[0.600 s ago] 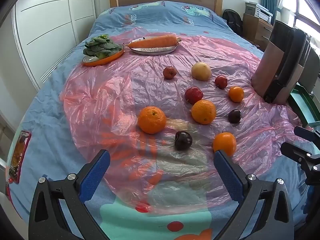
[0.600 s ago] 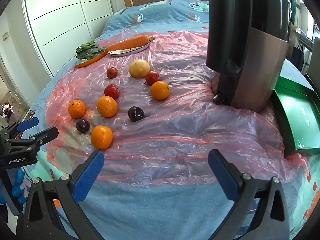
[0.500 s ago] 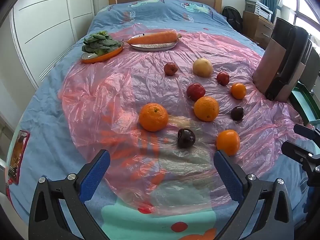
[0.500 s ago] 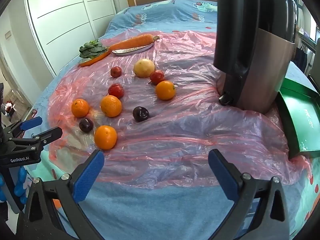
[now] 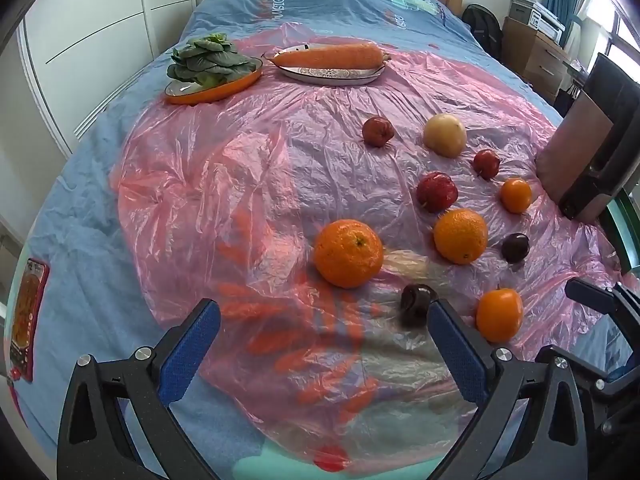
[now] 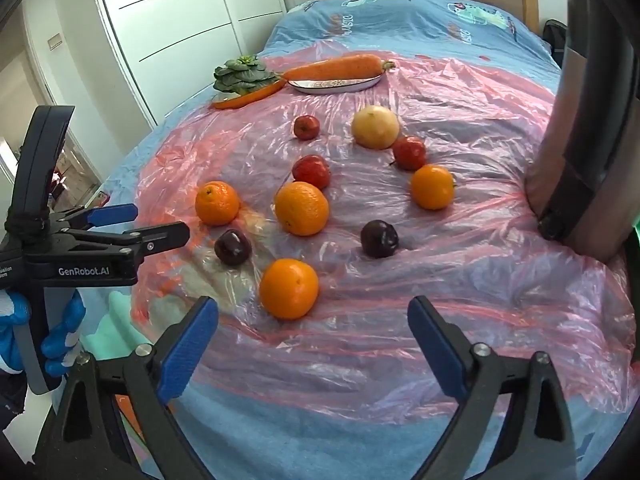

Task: Organize fruits
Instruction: 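Move the left tool to a large orange while the right tool approaches a tangerine, then close the left tool on the orange while the right tool grips the tangerine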

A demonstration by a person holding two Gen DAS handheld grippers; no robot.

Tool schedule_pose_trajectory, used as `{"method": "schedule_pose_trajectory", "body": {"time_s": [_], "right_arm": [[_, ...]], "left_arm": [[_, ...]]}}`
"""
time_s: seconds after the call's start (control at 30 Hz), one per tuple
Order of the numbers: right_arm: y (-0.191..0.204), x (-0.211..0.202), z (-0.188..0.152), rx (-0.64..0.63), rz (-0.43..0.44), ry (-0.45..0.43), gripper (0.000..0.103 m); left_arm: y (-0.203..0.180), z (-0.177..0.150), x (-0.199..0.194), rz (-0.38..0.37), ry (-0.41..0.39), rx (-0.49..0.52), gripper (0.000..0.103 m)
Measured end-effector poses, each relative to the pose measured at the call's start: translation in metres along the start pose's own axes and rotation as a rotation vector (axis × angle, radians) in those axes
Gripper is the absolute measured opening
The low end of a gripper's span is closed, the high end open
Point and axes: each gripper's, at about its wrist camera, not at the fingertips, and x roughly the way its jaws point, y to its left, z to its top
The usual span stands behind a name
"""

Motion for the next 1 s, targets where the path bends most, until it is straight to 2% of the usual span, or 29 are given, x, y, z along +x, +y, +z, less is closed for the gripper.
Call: {"method": "schedule_pose_trajectory", "body": {"time_s": [0.23,0.37,0.5,0.63,0.67,0.7,0.73,0.77,0.83,0.97,1.0], "right_arm": [[0.003,0.023,0.007,0.008,0.055,0.041,0.103],[0.0,0.034,0.008,0.035,0.056,0.067,0.103],[-0.002,0.043,0.007,0.063,0.056,0.094,0.103],[-0.003,0.048,0.011,0.086,0.05,0.105,0.097],[-0.003,0.049,0.012,0.086,0.047,0.109,0.094],[-0.002,0.051,0.013,0.086,0.046,0.115,0.086],[-0.002,0.053,0.013,0.087,0.045,0.121,0.076],[-0.001,0.054,0.014,0.089,0.045,0.127,0.069],[0.0,0.057,0.016,0.091,0.045,0.137,0.045],[0.005,0.06,0.015,0.059,0.029,0.151,0.043],[0.006,0.06,0.014,0.052,0.027,0.155,0.043]], "left_arm": [[0.001,0.016,0.02,-0.013,0.026,-0.002,0.101],[-0.001,0.024,0.028,-0.005,0.033,0.021,0.101],[-0.001,0.03,0.039,-0.003,0.052,0.042,0.09],[-0.005,0.031,0.05,-0.011,0.078,0.077,0.078],[-0.005,0.03,0.052,-0.015,0.083,0.081,0.077],[-0.004,0.031,0.054,-0.019,0.089,0.084,0.074],[-0.004,0.03,0.055,-0.024,0.095,0.087,0.071],[-0.004,0.03,0.057,-0.029,0.099,0.089,0.069],[-0.005,0.029,0.06,-0.033,0.103,0.101,0.065],[-0.004,0.028,0.063,-0.047,0.104,0.12,0.057],[-0.004,0.028,0.063,-0.05,0.103,0.124,0.052]]}}
